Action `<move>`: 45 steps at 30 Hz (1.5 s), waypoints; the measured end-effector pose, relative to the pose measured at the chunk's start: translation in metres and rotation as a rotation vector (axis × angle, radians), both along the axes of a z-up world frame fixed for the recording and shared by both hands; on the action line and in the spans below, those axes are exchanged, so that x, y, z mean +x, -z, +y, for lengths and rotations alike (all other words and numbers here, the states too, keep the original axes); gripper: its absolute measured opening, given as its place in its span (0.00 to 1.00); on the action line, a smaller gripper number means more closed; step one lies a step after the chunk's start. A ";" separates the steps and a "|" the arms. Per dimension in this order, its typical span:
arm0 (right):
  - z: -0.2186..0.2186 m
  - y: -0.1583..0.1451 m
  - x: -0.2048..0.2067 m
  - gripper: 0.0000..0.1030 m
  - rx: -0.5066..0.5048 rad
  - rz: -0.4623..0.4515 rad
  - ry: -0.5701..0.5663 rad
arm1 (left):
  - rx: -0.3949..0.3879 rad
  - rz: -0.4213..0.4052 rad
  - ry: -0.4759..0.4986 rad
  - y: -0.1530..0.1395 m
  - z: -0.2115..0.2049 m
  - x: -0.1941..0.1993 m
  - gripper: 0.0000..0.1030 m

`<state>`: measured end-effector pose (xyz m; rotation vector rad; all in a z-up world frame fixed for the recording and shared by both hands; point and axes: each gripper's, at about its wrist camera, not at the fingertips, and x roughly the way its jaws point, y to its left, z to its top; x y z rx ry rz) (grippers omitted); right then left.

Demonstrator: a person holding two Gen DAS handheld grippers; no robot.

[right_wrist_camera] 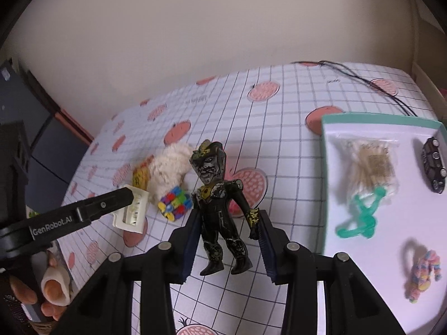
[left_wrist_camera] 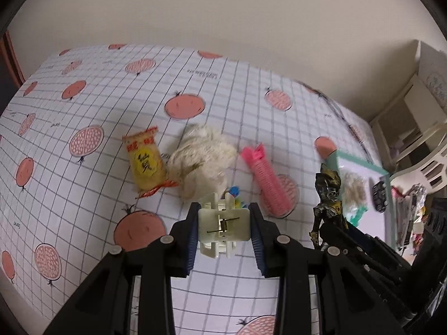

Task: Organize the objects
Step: 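Carry the white clip with left gripper while right carries the action figure over the tray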

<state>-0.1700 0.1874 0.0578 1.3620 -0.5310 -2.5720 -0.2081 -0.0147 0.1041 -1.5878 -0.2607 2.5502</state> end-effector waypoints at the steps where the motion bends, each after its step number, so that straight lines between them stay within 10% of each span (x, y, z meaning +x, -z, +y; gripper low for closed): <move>1: 0.006 -0.003 0.001 0.41 -0.008 0.010 0.014 | 0.008 0.012 0.002 -0.003 0.003 0.001 0.34; 30: 0.214 0.000 0.073 0.41 -0.052 0.035 0.416 | 0.125 0.097 0.269 -0.013 0.160 0.038 0.34; 45: 0.205 0.008 0.064 0.41 -0.006 0.032 0.390 | 0.069 -0.002 0.349 0.032 0.211 0.049 0.34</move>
